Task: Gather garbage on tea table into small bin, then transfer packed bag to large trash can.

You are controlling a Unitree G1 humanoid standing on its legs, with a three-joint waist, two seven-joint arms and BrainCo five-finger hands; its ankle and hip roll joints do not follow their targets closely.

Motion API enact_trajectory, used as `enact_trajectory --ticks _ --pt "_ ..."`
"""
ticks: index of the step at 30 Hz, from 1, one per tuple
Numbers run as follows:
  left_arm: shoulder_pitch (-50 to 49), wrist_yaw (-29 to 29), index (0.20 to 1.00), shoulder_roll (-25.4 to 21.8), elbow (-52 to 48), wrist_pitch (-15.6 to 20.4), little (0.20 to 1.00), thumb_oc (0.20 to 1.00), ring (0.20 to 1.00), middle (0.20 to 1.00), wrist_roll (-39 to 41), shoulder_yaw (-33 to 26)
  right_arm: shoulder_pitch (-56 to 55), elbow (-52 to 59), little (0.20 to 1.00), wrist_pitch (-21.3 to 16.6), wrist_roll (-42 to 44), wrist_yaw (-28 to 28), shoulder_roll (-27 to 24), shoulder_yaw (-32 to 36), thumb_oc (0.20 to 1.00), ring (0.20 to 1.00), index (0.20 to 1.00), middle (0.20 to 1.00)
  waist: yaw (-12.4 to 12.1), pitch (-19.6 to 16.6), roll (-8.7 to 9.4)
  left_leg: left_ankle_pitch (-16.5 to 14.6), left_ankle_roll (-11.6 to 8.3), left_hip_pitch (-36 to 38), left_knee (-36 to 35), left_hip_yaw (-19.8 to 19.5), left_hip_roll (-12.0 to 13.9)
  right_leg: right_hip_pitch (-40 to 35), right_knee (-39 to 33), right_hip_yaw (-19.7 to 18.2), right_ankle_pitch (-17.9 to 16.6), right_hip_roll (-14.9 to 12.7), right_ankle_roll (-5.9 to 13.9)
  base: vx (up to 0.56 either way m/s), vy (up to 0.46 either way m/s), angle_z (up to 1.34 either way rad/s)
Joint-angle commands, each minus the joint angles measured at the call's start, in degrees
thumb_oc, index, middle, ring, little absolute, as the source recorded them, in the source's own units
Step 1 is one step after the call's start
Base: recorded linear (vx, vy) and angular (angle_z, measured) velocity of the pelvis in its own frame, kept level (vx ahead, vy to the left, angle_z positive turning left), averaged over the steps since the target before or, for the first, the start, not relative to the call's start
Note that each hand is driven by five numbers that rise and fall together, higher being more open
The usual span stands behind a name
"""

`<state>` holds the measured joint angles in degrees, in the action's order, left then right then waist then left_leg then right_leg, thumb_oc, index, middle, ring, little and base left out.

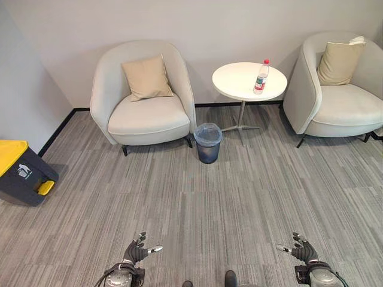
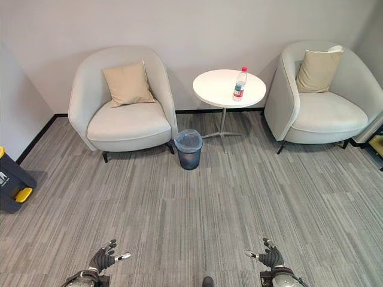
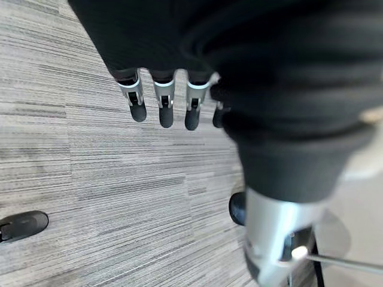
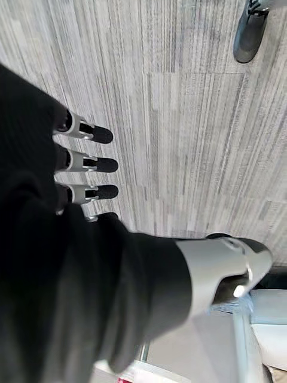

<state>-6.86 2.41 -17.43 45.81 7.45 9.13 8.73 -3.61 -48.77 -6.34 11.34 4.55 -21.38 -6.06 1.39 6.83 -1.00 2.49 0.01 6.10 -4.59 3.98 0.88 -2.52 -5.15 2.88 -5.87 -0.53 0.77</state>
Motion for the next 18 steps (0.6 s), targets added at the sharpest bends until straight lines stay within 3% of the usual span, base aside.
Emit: enact_trajectory --ticks 1,11,18 --pt "1.26 0.23 1.0 -1.46 0.81 2.2 1.0 1.0 1.0 1.0 2.82 -2.48 2.07 1.73 1.0 -2.46 0.69 -0.08 -1.61 -0.93 1.0 1.0 1.0 1.0 0.57 -0.86 2.43 -7.29 -1.52 0.0 2.39 -0.54 -0.99 -3.67 1.24 1.43 9.43 -3.17 4.52 0.04 0.028 0.0" --pt "1.29 0.72 1.0 -1.4 -0.19 1.99 1.0 1.0 1.0 1.0 3.01 -2.61 2.54 2.48 1.0 -2.04 1.34 0.6 -1.02 -0.29 1.0 1.0 1.0 1.0 0.19 -0.49 2.53 -8.51 -0.9 -1.22 4.46 -0.6 -1.63 -2.91 2.62 1.24 9.7 -3.83 4.83 0.02 0.02 -0.01" --pt "2.48 1.73 1.0 -2.59 -2.12 2.4 1.0 1.0 1.0 1.0 3.53 -2.3 4.77 1.45 1.0 -1.59 4.49 1.64 0.13 0.55 1.0 1.0 1.0 1.0 -0.34 1.21 3.3 -10.5 0.0 -6.05 9.78 -0.47 -2.99 1.57 5.28 -1.2 9.16 -4.51 5.71 -0.02 0.061 -0.2"
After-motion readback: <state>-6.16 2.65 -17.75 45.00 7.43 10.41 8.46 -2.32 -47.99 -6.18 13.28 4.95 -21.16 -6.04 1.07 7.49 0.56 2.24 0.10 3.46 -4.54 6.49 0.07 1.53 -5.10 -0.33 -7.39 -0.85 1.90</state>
